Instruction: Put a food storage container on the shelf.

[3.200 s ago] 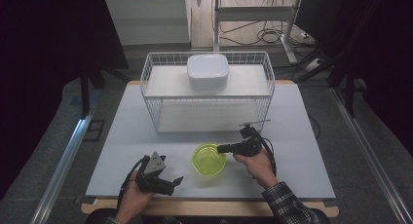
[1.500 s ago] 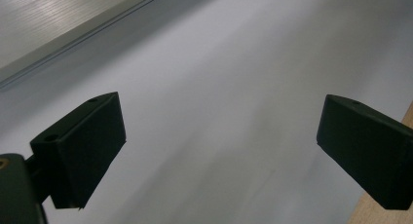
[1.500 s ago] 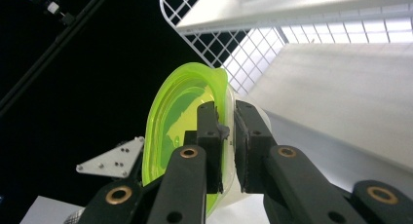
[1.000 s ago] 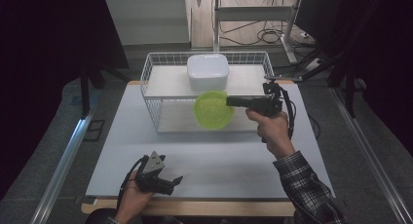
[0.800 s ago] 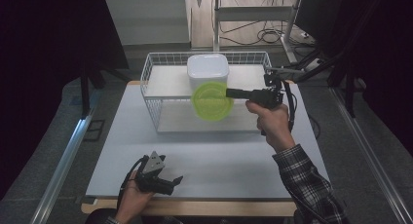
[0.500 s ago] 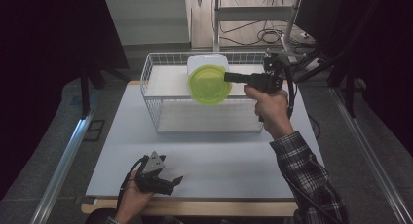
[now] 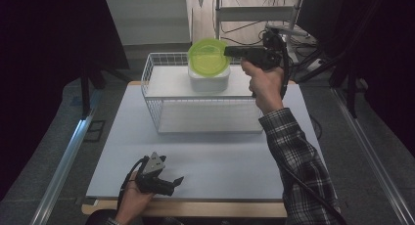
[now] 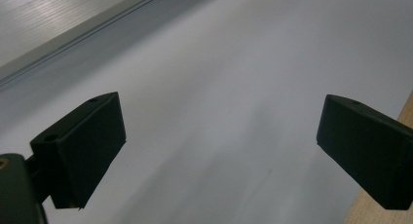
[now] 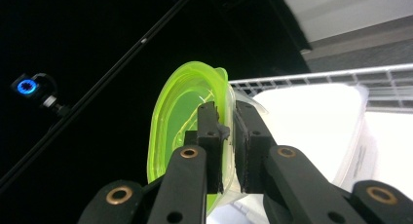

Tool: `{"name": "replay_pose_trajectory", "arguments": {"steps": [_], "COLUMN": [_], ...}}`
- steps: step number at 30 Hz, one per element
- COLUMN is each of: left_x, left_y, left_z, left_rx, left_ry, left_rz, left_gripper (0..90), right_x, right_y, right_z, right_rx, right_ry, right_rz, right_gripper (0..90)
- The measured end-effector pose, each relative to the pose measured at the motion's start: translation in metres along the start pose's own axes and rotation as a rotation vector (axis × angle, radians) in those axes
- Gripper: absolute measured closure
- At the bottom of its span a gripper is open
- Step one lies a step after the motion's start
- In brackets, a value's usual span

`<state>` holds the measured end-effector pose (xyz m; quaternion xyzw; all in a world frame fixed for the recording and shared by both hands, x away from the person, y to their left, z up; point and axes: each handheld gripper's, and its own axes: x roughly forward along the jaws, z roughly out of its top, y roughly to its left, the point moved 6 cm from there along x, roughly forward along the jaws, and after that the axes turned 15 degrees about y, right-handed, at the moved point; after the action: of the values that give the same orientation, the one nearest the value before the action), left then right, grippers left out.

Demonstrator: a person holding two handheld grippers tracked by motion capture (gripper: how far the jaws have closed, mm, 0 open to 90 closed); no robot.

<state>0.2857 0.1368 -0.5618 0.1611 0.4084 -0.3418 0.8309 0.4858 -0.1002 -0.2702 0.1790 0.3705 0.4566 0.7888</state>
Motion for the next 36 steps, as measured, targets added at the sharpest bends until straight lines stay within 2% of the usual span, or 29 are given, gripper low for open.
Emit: {"name": "replay_pose_trajectory", "arguments": {"steps": [8,14,18,24,36], "left_x": [0.0,0.0,0.0,0.0,0.001], "left_y": [0.0,-0.001,-0.001,-0.001,-0.001], "left_z": [0.0,0.0,0.0,0.0,0.0], "left_rx": [0.003,0.007,0.008,0.01,0.011], "left_ry": [0.001,0.003,0.004,0.005,0.007], "left_rz": [-0.005,-0.006,-0.007,-0.007,-0.01], "left_gripper": [3.4,3.3,3.4,3.4,3.4], "right_x": [0.012,0.018,0.02,0.024,0.032], "right_y": [-0.01,-0.018,-0.021,-0.026,-0.03], "right_z": [0.013,0.016,0.017,0.02,0.023], "right_rx": [0.046,0.076,0.086,0.087,0.094], "right_ry": [-0.016,-0.021,-0.027,-0.033,-0.028], "right_rz": [-0.044,-0.047,-0.042,-0.088,-0.115], "right_gripper": [82.6,82.4,81.1,77.1,71.2]}}
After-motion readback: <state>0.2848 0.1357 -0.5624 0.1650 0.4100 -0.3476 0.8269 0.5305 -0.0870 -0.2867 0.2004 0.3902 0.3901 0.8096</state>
